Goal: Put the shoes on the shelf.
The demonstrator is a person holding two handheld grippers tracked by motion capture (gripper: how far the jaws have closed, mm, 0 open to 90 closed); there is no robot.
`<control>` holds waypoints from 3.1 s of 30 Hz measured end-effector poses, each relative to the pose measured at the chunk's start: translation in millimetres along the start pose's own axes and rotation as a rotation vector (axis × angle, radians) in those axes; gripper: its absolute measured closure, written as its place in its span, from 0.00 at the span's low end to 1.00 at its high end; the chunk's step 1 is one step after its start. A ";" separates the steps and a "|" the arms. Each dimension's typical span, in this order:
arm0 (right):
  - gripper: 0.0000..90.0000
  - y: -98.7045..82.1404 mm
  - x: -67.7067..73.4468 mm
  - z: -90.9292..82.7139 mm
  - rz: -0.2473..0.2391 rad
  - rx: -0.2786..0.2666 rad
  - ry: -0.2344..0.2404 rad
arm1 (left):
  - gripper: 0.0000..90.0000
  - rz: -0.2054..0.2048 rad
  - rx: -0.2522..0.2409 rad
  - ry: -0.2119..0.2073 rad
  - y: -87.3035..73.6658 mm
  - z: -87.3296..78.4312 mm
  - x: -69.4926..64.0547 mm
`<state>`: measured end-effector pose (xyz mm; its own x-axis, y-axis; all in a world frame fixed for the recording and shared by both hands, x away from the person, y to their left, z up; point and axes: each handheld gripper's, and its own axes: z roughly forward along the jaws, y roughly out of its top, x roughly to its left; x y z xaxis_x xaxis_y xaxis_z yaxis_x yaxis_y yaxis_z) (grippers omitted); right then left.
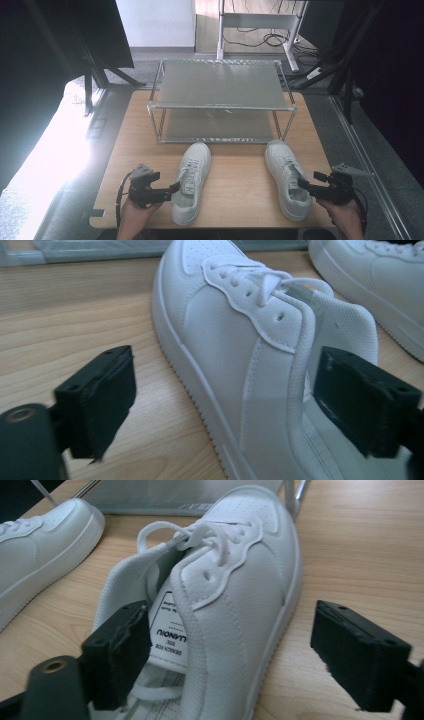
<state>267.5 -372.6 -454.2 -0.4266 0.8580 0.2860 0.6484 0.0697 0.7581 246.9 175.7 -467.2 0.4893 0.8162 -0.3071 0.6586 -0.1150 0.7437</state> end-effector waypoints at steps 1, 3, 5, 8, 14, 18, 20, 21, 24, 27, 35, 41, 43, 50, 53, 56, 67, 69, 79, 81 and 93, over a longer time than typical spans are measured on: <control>0.20 0.5 -0.2 2.3 0.008 0.004 0.007 | 0.15 0.004 0.009 0.001 1.2 2.7 -1.2; 0.22 1.4 -0.8 7.5 0.026 0.014 0.021 | 0.16 0.010 0.021 0.007 3.8 8.6 -3.7; 0.23 2.5 -1.2 13.1 0.029 0.024 0.027 | 0.16 0.013 0.031 0.013 5.6 12.8 -5.6; 0.27 4.4 -2.2 17.4 0.054 0.012 0.034 | 0.18 0.019 0.054 0.036 8.0 20.3 -7.8; 0.39 6.6 -2.4 27.3 0.032 0.063 0.008 | 0.22 0.004 0.088 0.053 11.3 34.2 -7.9; 0.49 6.3 -7.2 26.4 0.043 0.061 0.004 | 0.24 -0.002 0.092 0.043 13.9 39.9 -10.0; 0.52 5.5 -8.8 25.3 0.045 0.065 0.000 | 0.28 -0.002 0.095 0.032 14.5 42.0 -10.9; 0.54 5.3 -9.6 24.7 0.047 0.067 0.000 | 0.31 -0.009 0.096 0.023 14.4 42.7 -11.3; 0.56 5.4 -8.8 24.5 0.049 0.067 -0.005 | 0.38 -0.023 0.095 0.004 12.7 42.0 -9.3; 0.59 5.7 -9.0 24.2 0.053 0.072 -0.001 | 0.42 -0.042 0.091 -0.008 11.0 39.9 -6.5; 0.76 4.7 -8.7 17.4 0.069 0.068 -0.027 | 0.65 -0.040 0.051 0.002 8.6 30.6 -5.4; 0.84 4.4 -12.2 11.9 0.056 0.070 -0.038 | 0.81 0.008 0.049 0.053 8.6 27.9 -9.8; 0.86 3.8 -15.2 10.9 0.068 0.062 -0.028 | 0.85 0.012 0.043 0.069 8.0 26.7 -9.6; 0.89 1.3 -25.0 8.2 0.162 0.027 0.016 | 0.92 -0.064 0.001 0.044 3.5 21.2 0.7; 0.89 1.0 -27.6 8.1 0.198 0.019 0.037 | 0.92 -0.096 -0.006 0.034 3.2 19.8 4.0; 0.90 1.5 -30.0 8.4 0.237 0.011 0.061 | 0.93 -0.125 -0.015 0.021 4.2 19.2 6.9; 0.90 12.9 -13.9 14.4 0.265 -0.012 0.126 | 0.93 -0.180 -0.042 -0.005 7.4 18.4 8.7; 0.90 16.0 -9.8 15.6 0.265 -0.019 0.128 | 0.93 -0.185 -0.055 -0.009 8.2 16.6 7.5; 0.90 28.6 12.7 20.0 0.300 -0.080 0.165 | 0.93 -0.249 -0.179 -0.041 15.8 -2.2 -2.6; 0.90 31.1 17.4 21.2 0.310 -0.091 0.181 | 0.93 -0.256 -0.199 -0.046 17.5 -5.5 -5.0; 0.90 45.8 43.2 26.8 0.331 -0.140 0.249 | 0.93 -0.270 -0.261 -0.056 30.2 -11.8 -24.0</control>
<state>295.7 -318.7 -422.8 -0.3600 0.6725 0.6466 0.6915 -0.2729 0.6688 248.4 159.3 -430.4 0.3528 0.7646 -0.5394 0.6041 0.2542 0.7553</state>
